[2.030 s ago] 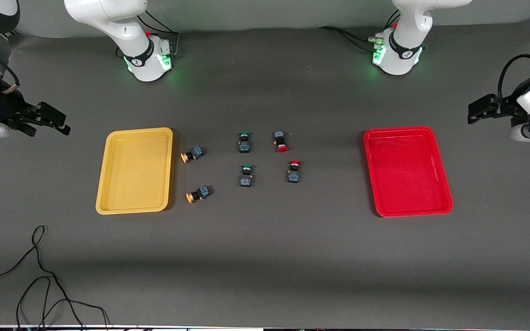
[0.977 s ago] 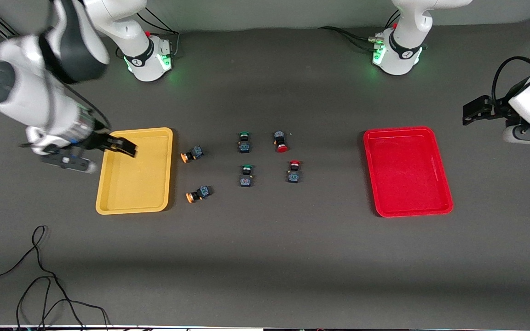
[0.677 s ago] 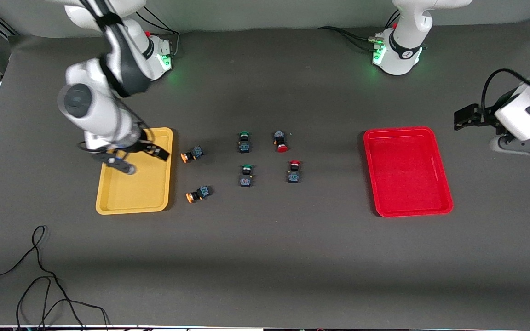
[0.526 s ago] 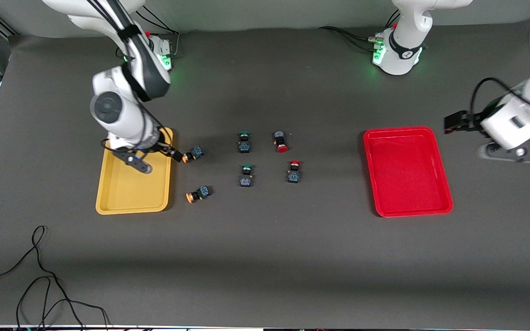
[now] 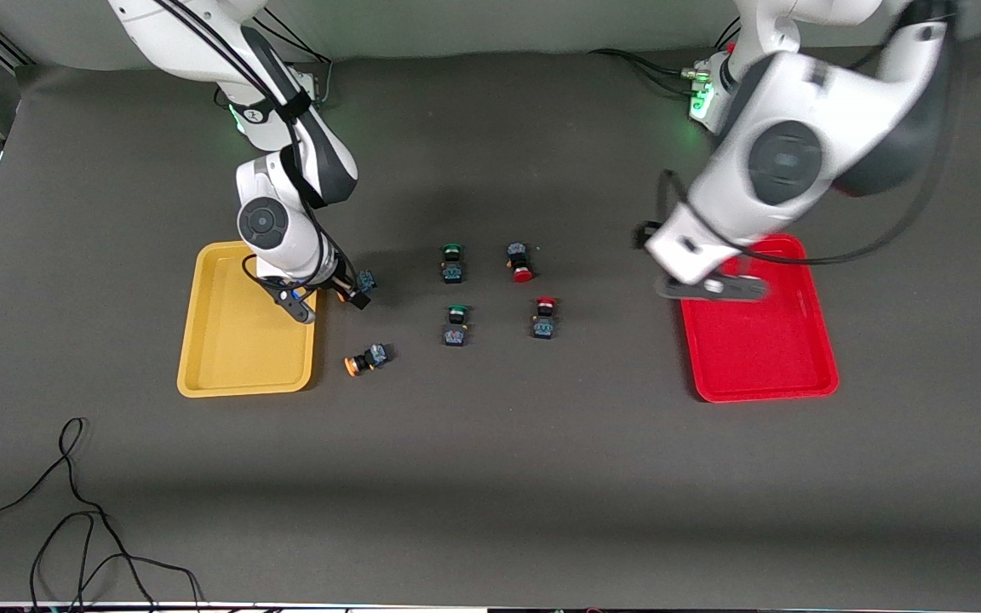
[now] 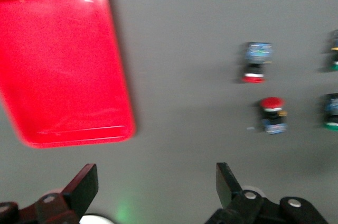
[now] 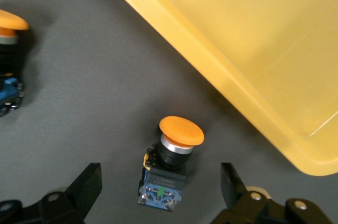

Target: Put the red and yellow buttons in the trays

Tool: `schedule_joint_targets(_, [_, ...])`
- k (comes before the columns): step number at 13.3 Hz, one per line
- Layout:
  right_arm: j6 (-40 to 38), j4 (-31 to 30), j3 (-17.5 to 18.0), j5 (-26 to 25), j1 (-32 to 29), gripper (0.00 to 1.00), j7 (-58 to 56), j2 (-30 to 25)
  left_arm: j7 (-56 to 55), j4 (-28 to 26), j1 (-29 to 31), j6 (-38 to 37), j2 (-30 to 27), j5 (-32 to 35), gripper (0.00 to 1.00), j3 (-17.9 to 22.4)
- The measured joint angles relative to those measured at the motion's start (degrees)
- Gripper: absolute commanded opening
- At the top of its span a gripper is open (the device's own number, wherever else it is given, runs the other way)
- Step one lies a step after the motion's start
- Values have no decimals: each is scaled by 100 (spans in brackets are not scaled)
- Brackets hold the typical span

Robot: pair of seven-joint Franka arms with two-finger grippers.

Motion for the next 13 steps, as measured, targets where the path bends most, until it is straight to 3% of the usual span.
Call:
schedule_joint_targets(1, [139, -24, 0, 104, 39, 99, 0, 90, -345, -24, -236, 241, 27, -42, 99, -5])
schedule_joint_targets(2, [234, -28, 0, 166, 89, 88, 2, 184, -757, -42, -510, 516, 80, -49, 99, -10])
schedule_joint_targets(4, [321, -29, 1, 200, 174, 52, 35, 334, -1449, -51, -1071, 1037, 311, -48, 99, -17])
schedule_joint_targets(6, [351, -28, 0, 201, 187, 28, 52, 373, -1890, -60, -1455, 1468, 621, -12, 99, -17])
schedule_joint_targets(8, [352, -22, -3, 201, 187, 20, 53, 370, -2174, -80, -1619, 1815, 952, 135, 99, -14])
schedule_joint_targets(13, [62, 137, -65, 202, 182, 20, 54, 102, -2247, -201, -1710, 2843, 1954, 233, 98, 2])
